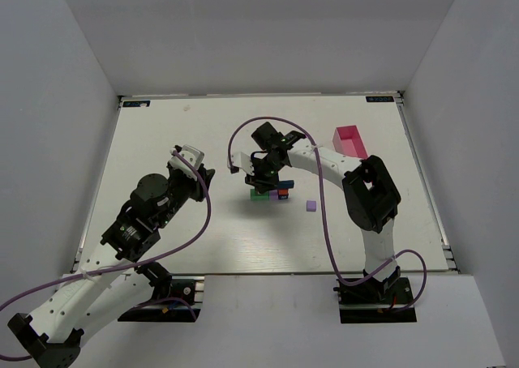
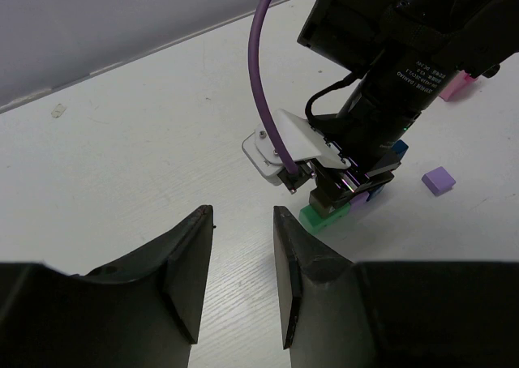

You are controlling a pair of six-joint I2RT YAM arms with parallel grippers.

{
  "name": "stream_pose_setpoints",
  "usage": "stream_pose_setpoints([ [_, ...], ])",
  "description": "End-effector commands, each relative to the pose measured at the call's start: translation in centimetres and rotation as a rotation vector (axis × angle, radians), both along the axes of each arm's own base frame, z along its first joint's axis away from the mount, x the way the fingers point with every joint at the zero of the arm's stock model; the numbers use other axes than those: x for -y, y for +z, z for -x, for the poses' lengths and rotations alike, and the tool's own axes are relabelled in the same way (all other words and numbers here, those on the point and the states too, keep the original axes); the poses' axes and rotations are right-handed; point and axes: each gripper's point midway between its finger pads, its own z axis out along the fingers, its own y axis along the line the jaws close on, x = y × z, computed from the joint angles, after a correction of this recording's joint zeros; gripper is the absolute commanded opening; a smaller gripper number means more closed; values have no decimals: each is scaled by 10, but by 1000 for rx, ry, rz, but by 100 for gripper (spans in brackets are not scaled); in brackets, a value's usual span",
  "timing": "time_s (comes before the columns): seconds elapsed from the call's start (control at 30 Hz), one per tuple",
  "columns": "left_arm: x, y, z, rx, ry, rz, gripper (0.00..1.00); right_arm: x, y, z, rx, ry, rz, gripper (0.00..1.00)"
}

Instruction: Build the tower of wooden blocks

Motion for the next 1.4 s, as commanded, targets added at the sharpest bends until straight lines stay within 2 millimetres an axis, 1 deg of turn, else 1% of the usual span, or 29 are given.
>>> stream_pose_setpoints([
  [0.0, -2, 3, 0, 15, 5, 10, 46, 2, 5, 7, -10, 2, -8, 31],
  [0.13, -2, 3, 0, 15, 5, 10, 46, 2, 4, 8, -10, 6, -6, 37],
  [0.23, -2, 3, 0, 15, 5, 10, 46, 3, 3, 7, -14, 3, -3, 38],
  [0.27, -2, 3, 0, 15, 5, 10, 46, 4, 4, 7, -12, 3, -4, 41],
  [0.3, -2, 3, 0, 15, 5, 10, 46, 4, 4, 8, -12, 6, -3, 41],
  [0.37, -2, 3, 0, 15, 5, 10, 46, 4, 5, 8, -13, 5, -4, 47],
  [0.43, -2, 3, 0, 15, 5, 10, 46, 5, 5, 9, -13, 6, -4, 48],
  [0.53, -2, 3, 0, 15, 5, 10, 46, 5, 4, 9, -13, 8, -1, 54],
  [0.63, -2, 3, 0, 15, 5, 10, 46, 5, 4, 9, -12, 7, -3, 71],
  [0.67, -2, 3, 0, 15, 5, 10, 46, 5, 6, 10, -12, 7, -3, 90],
  [0.9, -2, 3, 0, 15, 5, 10, 46, 0, 14, 8, 2, 6, -28, 90],
  [1.07, -2, 3, 0, 15, 5, 10, 46, -6, 30, 7, 17, 1, -67, 90],
  [1.1, -2, 3, 0, 15, 5, 10, 46, -8, 41, 7, 28, 5, -92, 90],
  [1.17, 0, 5, 0, 22, -6, 17, 46, -11, 50, 6, 37, -1, -113, 90],
  [1.2, -2, 5, 2, 32, -7, 11, 46, -10, 63, 4, 55, -6, -135, 90],
  [1.23, -1, 10, 5, 48, -21, 25, 46, -11, 67, 4, 60, -8, -146, 90],
  [1.27, 1, 12, 7, 60, -34, 37, 46, -12, 77, 3, 76, -11, -162, 90],
  [1.3, -1, 9, 8, 65, -35, 29, 46, -10, 83, 1, 88, -18, -173, 90],
  [1.33, 1, 20, 13, 97, -59, 55, 46, -11, 91, 1, 101, -24, -185, 90],
  [1.37, 1, 22, 14, 117, -69, 57, 46, -9, 100, 0, 121, -32, -198, 90],
])
